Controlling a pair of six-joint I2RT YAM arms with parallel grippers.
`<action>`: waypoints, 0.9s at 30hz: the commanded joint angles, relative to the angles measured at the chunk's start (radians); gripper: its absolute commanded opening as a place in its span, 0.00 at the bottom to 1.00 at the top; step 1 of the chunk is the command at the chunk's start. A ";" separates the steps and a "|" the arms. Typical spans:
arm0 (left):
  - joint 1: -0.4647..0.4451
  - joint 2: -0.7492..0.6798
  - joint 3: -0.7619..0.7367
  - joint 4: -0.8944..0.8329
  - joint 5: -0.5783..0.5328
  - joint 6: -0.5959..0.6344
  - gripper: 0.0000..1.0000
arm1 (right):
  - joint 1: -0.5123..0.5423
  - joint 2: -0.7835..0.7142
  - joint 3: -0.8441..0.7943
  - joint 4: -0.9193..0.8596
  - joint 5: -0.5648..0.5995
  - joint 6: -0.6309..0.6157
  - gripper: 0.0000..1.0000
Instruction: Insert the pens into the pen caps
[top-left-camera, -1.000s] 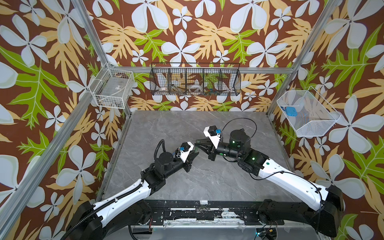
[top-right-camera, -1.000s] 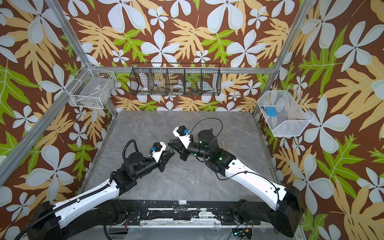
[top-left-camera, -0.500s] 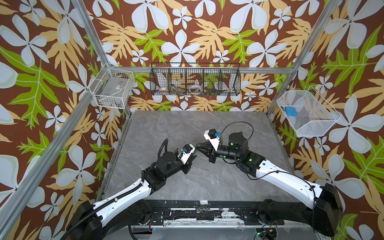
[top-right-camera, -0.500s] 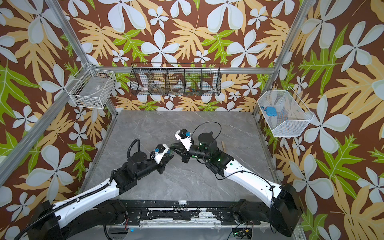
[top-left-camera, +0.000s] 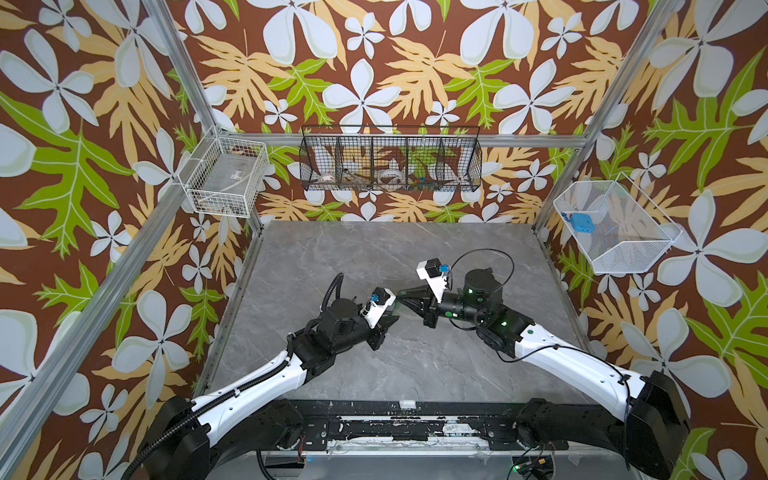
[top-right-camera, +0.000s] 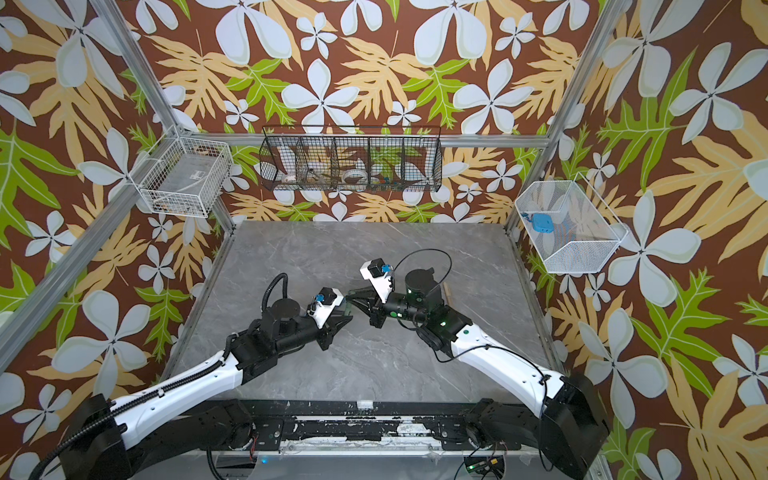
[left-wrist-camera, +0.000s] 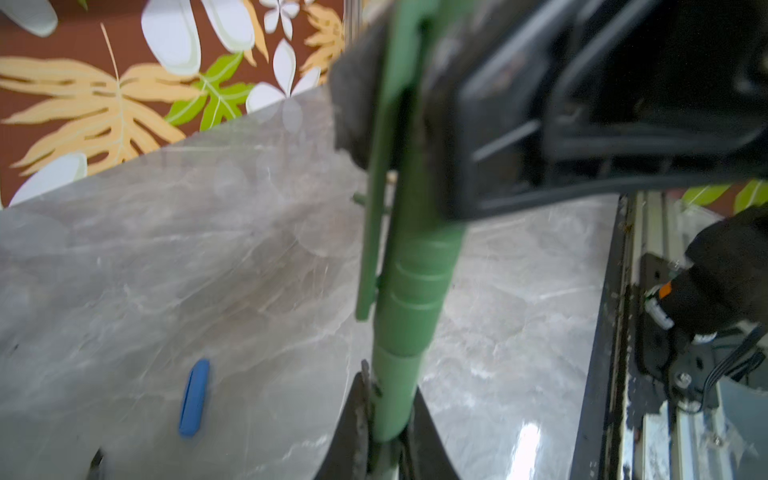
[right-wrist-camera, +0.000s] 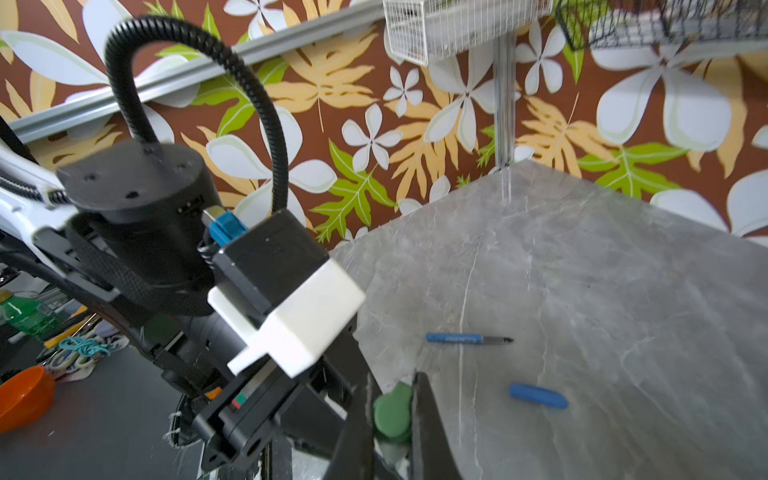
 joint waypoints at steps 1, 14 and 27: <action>0.002 0.010 -0.002 0.644 0.018 -0.142 0.00 | -0.004 0.005 0.021 -0.220 -0.091 -0.011 0.13; -0.006 0.034 -0.157 0.469 0.161 -0.216 0.00 | -0.062 -0.130 0.107 -0.211 -0.031 -0.035 0.56; -0.006 0.053 -0.170 0.489 0.250 -0.251 0.00 | -0.062 -0.079 0.145 -0.309 -0.100 -0.033 0.61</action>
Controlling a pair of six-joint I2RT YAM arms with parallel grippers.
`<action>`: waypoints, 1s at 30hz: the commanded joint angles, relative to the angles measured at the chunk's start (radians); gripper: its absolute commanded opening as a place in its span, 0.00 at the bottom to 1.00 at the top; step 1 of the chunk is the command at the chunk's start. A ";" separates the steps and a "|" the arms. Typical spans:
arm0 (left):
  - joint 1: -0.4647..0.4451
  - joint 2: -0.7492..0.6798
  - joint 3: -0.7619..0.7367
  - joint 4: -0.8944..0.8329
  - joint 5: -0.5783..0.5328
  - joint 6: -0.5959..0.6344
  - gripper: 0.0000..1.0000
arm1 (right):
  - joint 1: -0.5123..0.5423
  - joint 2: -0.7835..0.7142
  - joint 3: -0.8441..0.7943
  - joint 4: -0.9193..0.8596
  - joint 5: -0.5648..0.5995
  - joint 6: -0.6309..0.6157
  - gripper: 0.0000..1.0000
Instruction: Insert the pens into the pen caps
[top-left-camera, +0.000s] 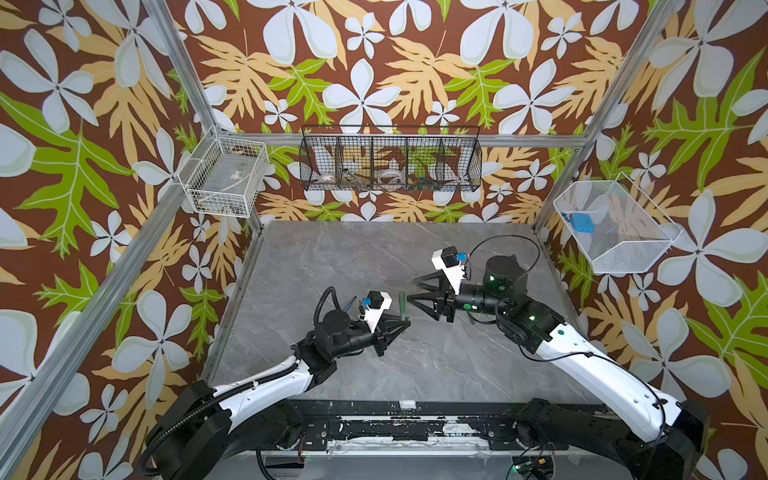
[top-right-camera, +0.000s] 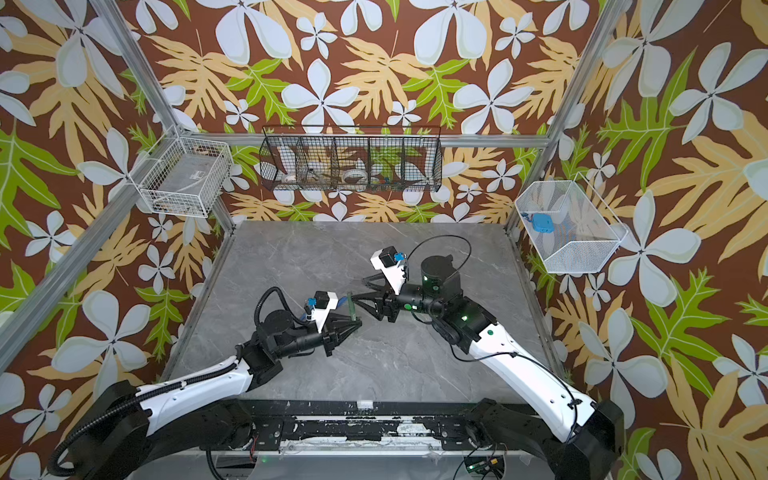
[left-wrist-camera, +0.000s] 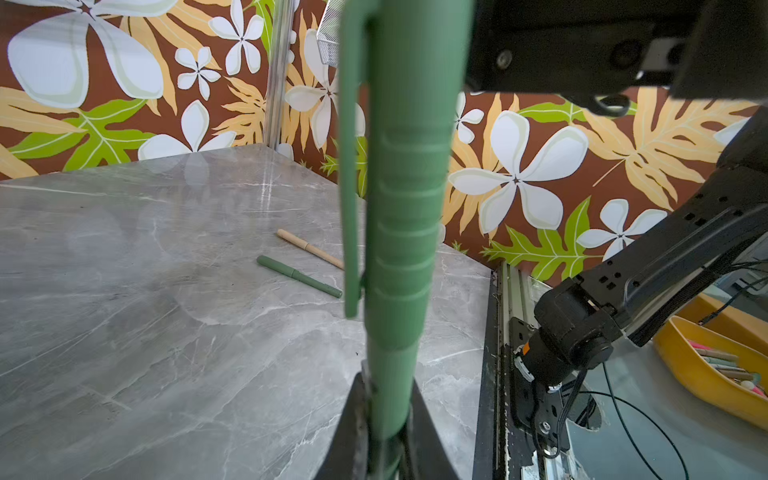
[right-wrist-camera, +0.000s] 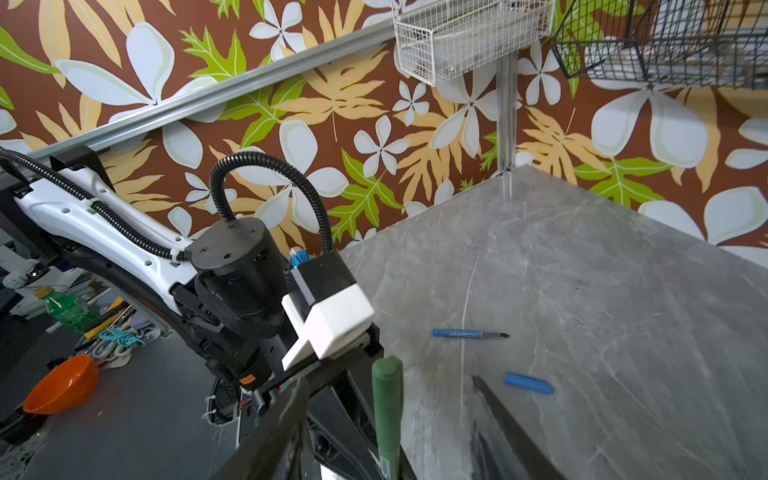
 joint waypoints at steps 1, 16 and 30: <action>0.000 -0.007 0.002 0.048 0.023 -0.013 0.00 | 0.000 0.014 0.000 -0.018 -0.029 -0.008 0.61; 0.000 0.029 -0.004 0.083 0.042 -0.037 0.00 | 0.002 0.086 -0.008 0.028 -0.087 0.015 0.61; 0.000 0.050 -0.003 0.076 0.014 -0.019 0.00 | 0.006 0.120 -0.009 0.083 -0.140 0.066 0.48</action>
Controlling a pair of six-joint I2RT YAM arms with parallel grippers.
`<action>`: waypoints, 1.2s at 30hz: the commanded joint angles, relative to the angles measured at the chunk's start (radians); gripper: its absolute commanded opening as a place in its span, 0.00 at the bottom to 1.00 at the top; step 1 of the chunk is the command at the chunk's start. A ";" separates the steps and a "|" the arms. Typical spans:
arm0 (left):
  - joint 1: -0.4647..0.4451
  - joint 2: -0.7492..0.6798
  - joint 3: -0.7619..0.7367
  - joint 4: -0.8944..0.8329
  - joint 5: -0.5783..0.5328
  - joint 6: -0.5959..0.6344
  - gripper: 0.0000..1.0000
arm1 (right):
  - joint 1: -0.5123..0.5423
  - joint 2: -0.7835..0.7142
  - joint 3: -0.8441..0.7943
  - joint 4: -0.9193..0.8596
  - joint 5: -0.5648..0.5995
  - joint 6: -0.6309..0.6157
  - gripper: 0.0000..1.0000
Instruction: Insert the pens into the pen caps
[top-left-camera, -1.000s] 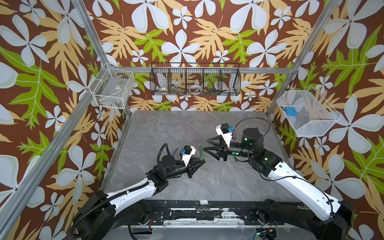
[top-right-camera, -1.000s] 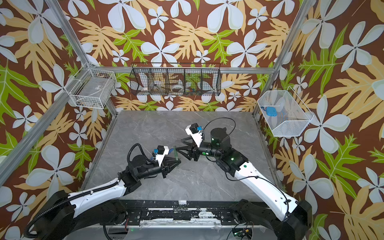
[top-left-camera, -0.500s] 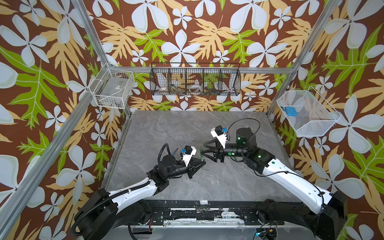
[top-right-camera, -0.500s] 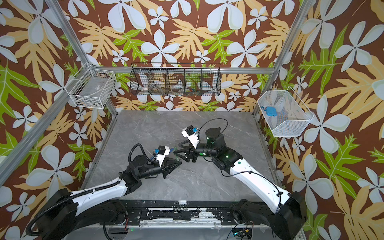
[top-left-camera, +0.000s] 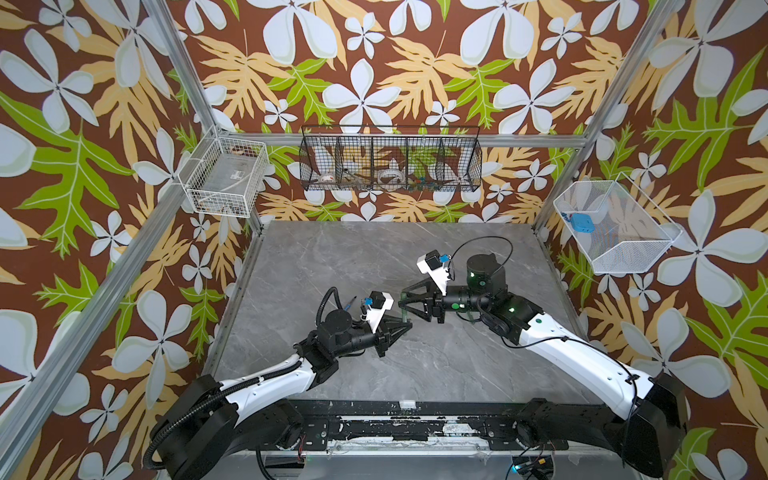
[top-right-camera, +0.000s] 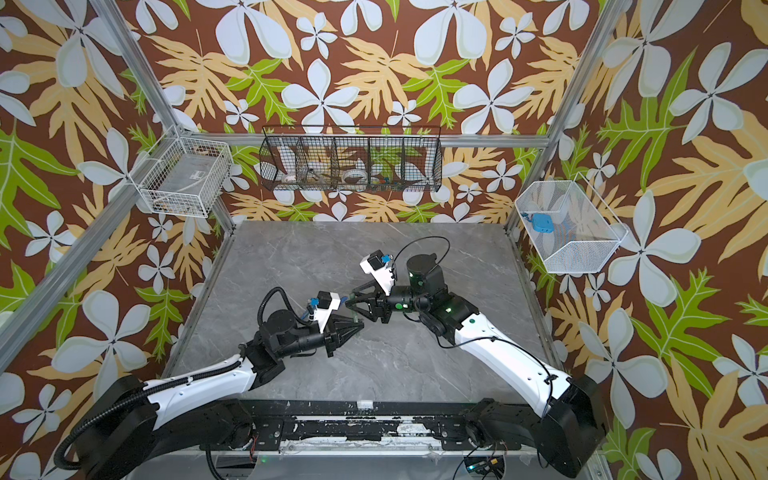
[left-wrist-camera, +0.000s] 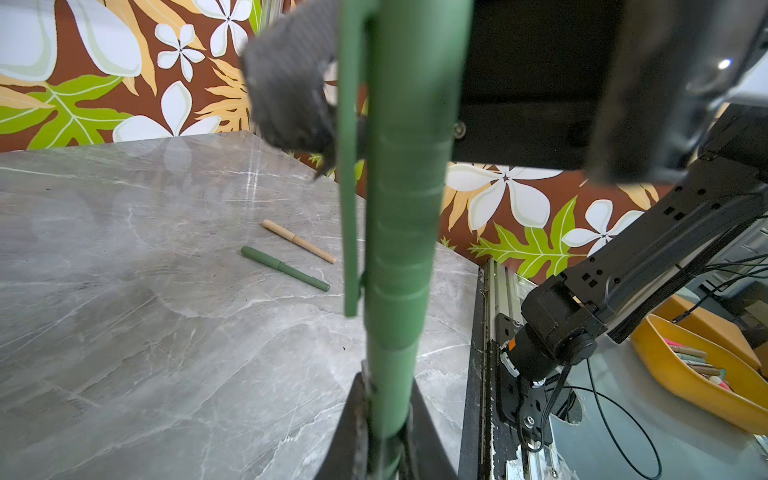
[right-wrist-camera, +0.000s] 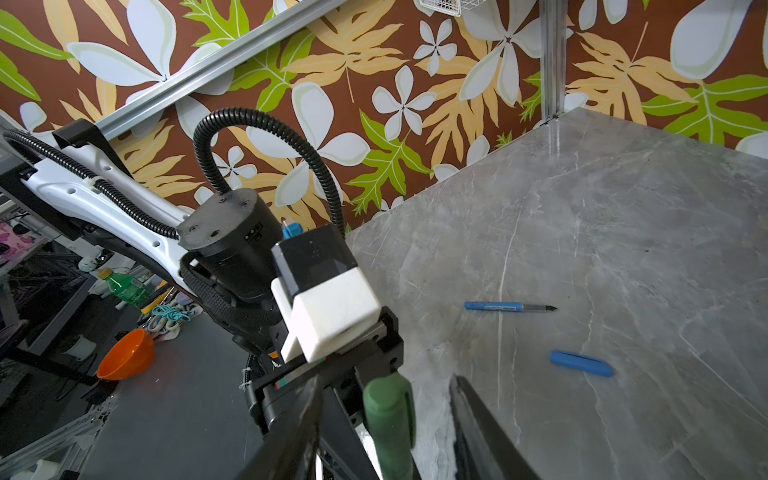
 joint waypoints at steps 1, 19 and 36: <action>0.000 0.006 0.001 0.040 -0.014 0.011 0.00 | 0.005 0.004 0.001 0.028 -0.025 0.021 0.48; 0.000 -0.004 0.012 0.033 -0.040 0.021 0.00 | 0.025 0.050 0.041 -0.070 0.043 -0.017 0.27; 0.001 -0.094 0.050 0.117 -0.276 0.035 0.00 | 0.028 0.018 -0.032 -0.083 0.087 -0.003 0.00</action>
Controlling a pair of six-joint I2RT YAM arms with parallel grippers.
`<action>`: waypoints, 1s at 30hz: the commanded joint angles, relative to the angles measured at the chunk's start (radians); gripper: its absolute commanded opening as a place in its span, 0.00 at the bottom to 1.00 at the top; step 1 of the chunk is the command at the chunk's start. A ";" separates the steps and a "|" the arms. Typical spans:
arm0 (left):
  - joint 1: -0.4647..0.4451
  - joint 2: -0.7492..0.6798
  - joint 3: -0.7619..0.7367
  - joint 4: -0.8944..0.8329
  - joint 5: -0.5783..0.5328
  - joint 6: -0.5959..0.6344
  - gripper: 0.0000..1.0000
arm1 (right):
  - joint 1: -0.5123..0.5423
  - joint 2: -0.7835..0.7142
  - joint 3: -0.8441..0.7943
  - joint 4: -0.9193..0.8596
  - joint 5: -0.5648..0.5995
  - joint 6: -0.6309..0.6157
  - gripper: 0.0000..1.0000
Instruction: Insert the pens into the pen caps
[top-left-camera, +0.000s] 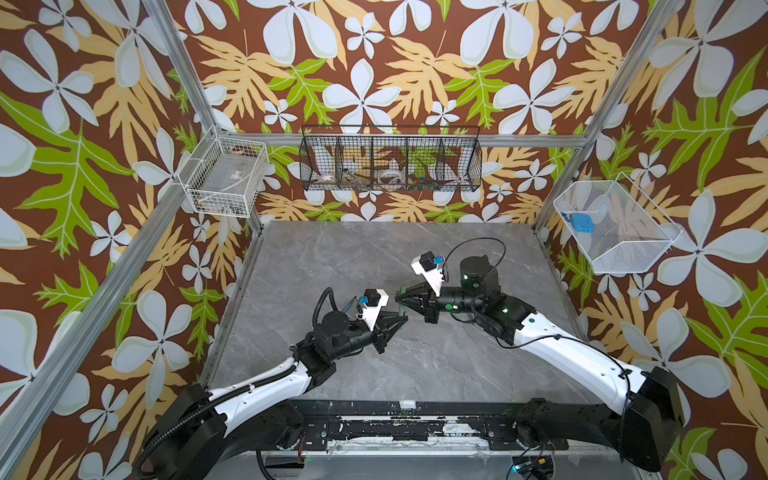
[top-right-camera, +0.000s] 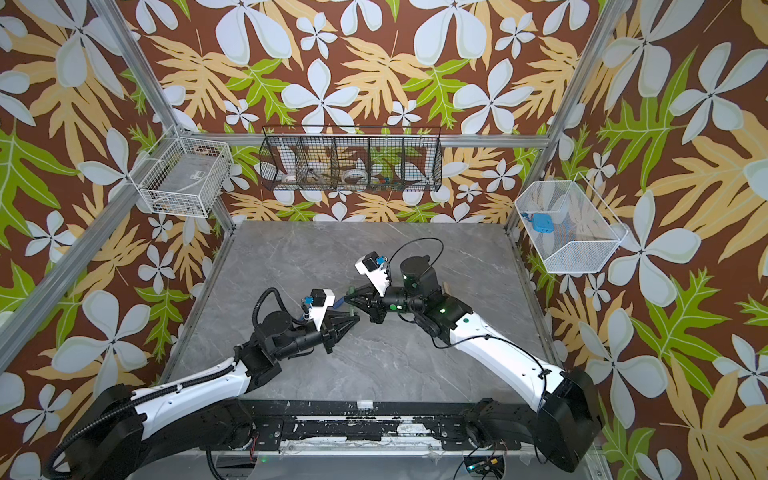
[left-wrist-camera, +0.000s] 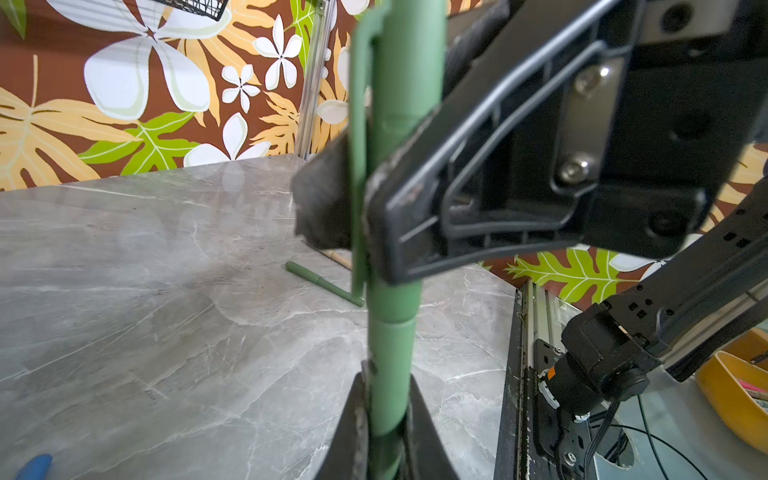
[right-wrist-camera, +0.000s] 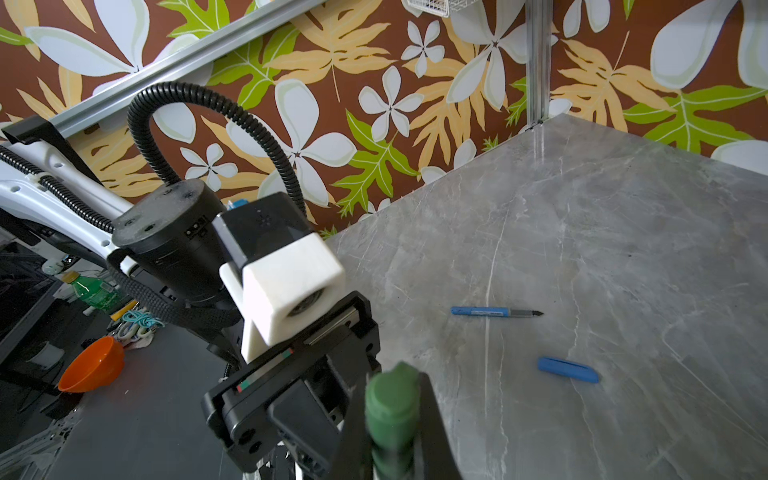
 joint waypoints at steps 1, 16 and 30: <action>0.007 -0.018 0.044 0.189 -0.122 0.012 0.00 | 0.000 -0.002 -0.024 -0.124 0.006 0.015 0.00; 0.009 -0.098 0.151 0.249 -0.199 0.152 0.00 | 0.014 -0.021 -0.164 -0.019 -0.091 0.095 0.00; 0.009 -0.181 0.133 0.217 -0.136 0.136 0.00 | 0.067 0.018 -0.107 0.021 -0.096 0.115 0.00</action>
